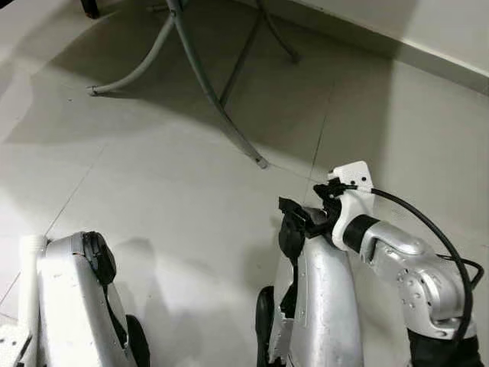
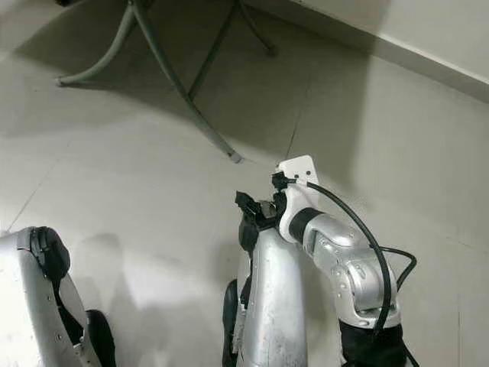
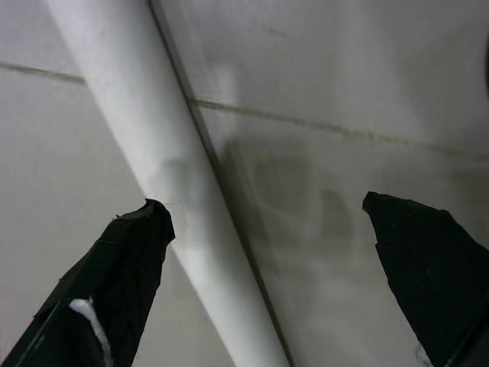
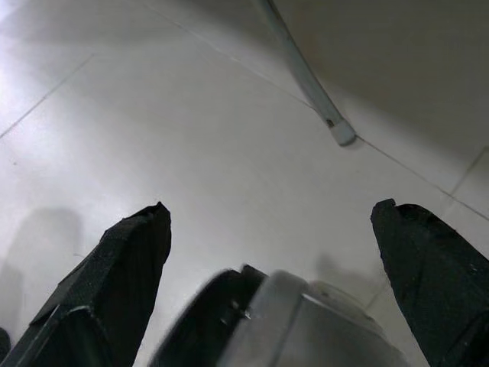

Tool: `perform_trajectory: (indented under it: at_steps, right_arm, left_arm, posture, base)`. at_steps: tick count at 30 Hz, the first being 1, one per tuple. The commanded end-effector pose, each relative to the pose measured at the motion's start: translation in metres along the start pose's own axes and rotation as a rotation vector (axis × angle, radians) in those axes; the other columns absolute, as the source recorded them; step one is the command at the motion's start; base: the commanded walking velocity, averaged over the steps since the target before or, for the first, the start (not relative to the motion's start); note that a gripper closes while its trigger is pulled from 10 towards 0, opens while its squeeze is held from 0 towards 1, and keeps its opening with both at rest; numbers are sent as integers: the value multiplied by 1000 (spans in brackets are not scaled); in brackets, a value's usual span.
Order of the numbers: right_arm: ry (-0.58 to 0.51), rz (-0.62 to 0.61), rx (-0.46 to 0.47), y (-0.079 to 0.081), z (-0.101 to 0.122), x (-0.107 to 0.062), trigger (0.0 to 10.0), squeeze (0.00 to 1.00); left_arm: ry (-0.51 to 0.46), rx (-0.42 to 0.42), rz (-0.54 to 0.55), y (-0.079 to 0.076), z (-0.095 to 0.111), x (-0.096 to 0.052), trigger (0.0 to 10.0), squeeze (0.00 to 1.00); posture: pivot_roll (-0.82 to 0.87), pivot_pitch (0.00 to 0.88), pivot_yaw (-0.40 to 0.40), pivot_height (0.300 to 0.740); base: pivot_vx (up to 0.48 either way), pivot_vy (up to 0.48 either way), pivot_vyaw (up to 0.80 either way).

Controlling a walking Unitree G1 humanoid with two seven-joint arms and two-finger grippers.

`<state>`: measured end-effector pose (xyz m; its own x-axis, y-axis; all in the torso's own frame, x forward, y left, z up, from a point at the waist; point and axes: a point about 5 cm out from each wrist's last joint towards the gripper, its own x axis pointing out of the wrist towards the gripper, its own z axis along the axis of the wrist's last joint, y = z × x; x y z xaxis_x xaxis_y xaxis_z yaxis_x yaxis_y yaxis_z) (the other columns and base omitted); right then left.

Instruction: Building children table

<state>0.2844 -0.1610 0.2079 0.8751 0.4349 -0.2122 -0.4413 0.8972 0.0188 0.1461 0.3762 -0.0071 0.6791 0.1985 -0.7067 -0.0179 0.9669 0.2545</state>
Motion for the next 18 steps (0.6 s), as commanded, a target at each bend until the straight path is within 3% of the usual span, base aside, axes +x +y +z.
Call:
perform_trajectory:
  at_steps: [1, 11, 14, 18]
  right_arm:
    - [37, -1, 4, -1, -6, -4, 10000, 0]
    - [57, -13, -5, -8, -3, -14, 10000, 0]
    - [62, 12, 3, -4, -5, -12, 10000, 0]
    - [68, 13, 3, -4, -5, -12, 10000, 0]
  left_arm:
    - [85, -31, 1, -4, -24, -5, 10000, 0]
    - [114, 39, 42, -4, -22, -1, 10000, 0]
    - [97, 41, 108, 10, -13, -3, 10000, 0]
    - [106, 44, 128, 14, -14, -4, 10000, 0]
  posture:
    - [-327, 495, -191, 300]
    - [-360, 515, -207, 300]
    - [-356, 523, -216, 300]
    - [-371, 529, -225, 300]
  base:
    - [0, 0, 0]
    - [0, 0, 0]
    - [0, 0, 0]
    - [0, 0, 0]
